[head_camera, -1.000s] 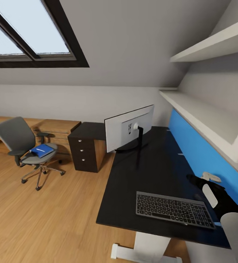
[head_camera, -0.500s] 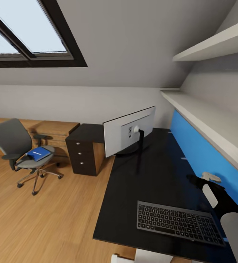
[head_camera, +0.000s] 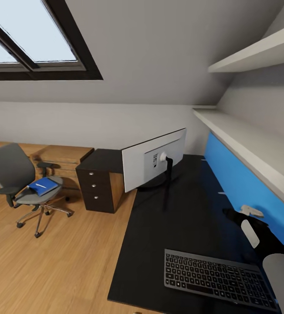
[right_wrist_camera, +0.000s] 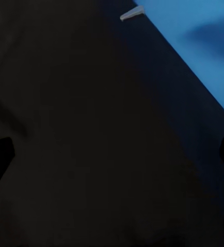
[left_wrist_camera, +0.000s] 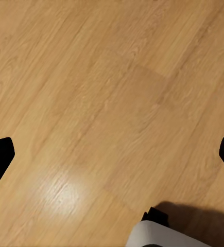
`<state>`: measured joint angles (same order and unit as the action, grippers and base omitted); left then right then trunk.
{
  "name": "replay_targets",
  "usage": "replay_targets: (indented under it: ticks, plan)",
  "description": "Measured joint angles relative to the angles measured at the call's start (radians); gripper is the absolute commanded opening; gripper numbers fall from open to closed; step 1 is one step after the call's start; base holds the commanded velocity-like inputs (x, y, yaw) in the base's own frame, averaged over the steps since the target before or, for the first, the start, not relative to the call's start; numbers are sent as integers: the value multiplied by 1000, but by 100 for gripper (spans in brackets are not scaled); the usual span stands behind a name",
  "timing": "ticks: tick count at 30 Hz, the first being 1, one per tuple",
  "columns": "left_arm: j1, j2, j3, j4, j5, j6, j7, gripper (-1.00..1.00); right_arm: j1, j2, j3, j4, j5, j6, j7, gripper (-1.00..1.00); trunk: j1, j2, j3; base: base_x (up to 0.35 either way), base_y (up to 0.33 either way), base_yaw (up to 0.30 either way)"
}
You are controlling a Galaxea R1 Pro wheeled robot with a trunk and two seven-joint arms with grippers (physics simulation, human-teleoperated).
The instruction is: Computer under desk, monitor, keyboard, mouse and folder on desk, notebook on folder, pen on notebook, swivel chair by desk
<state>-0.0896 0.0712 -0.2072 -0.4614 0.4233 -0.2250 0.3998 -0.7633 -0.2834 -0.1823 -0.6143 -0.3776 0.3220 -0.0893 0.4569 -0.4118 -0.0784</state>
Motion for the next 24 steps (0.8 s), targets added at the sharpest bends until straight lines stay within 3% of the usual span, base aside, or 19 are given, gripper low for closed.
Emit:
replay_targets:
  ticks: [14, 19, 24]
  plan:
    - [0, 6, 1, 0, 1, -1, 1, 100, 0, 19, 2, 0, 3, 2, -3, 100, 0, 0, 0, 7, 0, -38]
    - [0, 68, 9, -5, 3, -2, 1, 100, 0, 24, 4, 0, 3, 0, -4, 100, 0, 0, 0, 0, 0, -249]
    - [0, 93, 82, -10, 12, 0, -7, 100, 0, 42, 4, 0, 6, 0, -4, 100, 0, 0, 0, 0, 0, -262]
